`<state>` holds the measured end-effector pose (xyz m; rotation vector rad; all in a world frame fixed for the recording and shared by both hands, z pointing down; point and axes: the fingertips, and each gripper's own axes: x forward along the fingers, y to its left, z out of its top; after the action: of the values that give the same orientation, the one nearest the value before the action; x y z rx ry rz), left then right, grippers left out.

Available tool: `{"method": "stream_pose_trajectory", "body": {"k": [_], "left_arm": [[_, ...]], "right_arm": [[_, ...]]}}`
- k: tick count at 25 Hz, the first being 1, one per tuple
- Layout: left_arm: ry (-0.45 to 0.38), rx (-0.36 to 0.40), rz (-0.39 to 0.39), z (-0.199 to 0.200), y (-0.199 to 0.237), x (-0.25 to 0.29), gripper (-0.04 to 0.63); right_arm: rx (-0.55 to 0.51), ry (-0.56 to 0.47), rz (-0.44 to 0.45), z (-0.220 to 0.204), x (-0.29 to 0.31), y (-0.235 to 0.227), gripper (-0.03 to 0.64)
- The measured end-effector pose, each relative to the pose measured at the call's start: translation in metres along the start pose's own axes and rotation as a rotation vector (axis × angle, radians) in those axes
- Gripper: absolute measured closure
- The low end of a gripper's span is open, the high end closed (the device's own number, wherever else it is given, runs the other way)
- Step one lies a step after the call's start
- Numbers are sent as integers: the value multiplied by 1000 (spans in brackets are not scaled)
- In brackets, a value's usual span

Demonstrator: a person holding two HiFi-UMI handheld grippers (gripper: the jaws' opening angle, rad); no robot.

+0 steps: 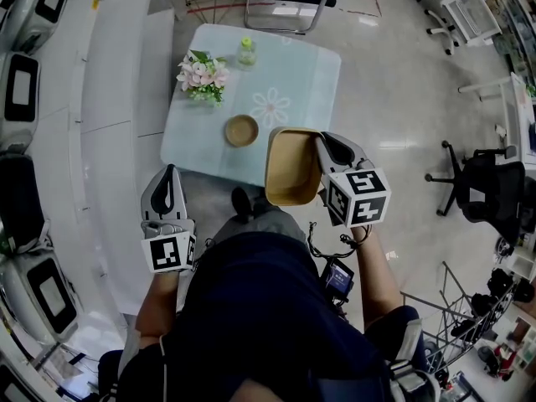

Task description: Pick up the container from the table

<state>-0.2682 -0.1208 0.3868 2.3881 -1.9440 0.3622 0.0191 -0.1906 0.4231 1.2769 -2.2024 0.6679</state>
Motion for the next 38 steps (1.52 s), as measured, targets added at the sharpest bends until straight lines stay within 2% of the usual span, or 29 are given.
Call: {"method": "stream_pose_trajectory", "body": {"k": [9, 17, 22, 33, 38], "left_arm": [[-20, -38, -7, 8, 1, -3, 592], [-26, -50, -5, 12, 4, -7, 592], [-27, -49, 1, 12, 6, -10, 592], [-39, -48, 15, 17, 9, -22, 592], [-56, -39, 19, 20, 8, -28, 592]], "right_arm": [[32, -140, -64, 7, -28, 9, 600], [56, -161, -101, 1, -48, 13, 599], [41, -159, -137, -8, -58, 13, 598], [-65, -318, -247, 0, -87, 16, 598], [-93, -351, -299, 1, -96, 15, 598]]}}
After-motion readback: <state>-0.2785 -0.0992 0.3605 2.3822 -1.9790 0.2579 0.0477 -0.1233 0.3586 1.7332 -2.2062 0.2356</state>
